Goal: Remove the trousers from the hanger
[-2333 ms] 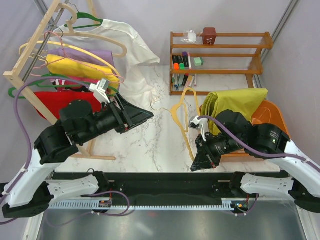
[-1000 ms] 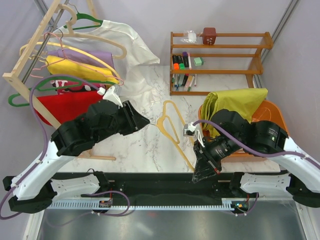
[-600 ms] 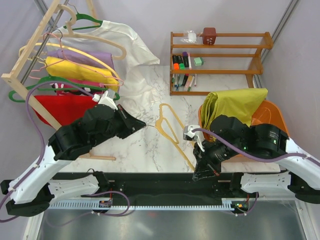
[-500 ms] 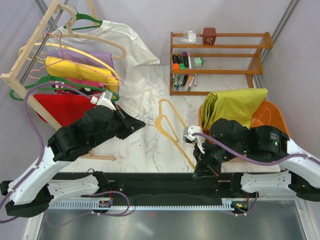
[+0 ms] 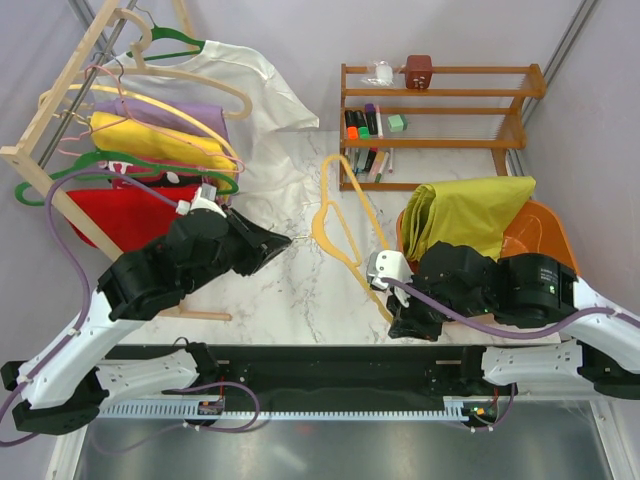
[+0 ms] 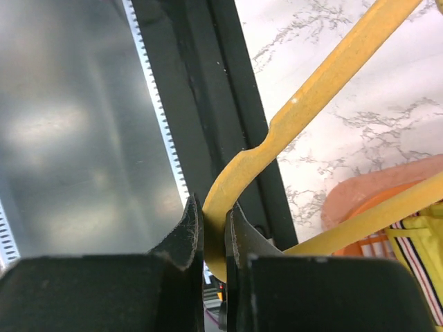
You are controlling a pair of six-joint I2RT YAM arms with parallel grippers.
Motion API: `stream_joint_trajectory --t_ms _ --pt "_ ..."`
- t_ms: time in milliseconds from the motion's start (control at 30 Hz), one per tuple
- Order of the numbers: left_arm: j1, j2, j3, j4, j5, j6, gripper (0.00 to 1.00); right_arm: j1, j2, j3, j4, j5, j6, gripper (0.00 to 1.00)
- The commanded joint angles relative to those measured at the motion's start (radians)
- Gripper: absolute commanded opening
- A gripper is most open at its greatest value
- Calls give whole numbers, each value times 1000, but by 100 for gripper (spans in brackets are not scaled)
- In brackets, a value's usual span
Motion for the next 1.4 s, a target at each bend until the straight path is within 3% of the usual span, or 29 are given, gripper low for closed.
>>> stream_joint_trajectory --t_ms 0,67,100,200,500,700,800,900,933,1100,1167,1367 --pt "-12 8 37 -69 48 -13 36 -13 1 24 84 142 -46 0" --pt "-12 13 52 -67 58 9 47 -11 -2 22 81 117 -20 0" --pt "-12 13 58 -64 64 50 61 -14 -4 16 81 88 -9 0" --pt "-12 -7 73 -53 97 116 70 -13 -18 -10 88 30 58 0" --pt "-14 -315 -58 66 229 213 73 -13 -9 23 127 -147 209 0" --pt "-12 -496 -143 149 383 285 72 -13 105 95 168 -639 307 0" --pt "-12 -599 -180 151 374 277 71 -13 126 117 363 -829 463 0" --pt "-11 -676 -203 165 361 270 70 -13 168 137 562 -921 612 0" --pt "-11 -717 -209 177 374 273 70 -13 174 126 704 -932 655 0" --pt "-9 -788 -204 191 412 288 67 -25 301 143 962 -952 795 0" --pt "-9 -803 -204 192 420 285 66 -26 324 111 1244 -969 923 0" --pt "-3 -805 -184 191 461 297 65 -141 401 96 1487 -1000 1084 0"
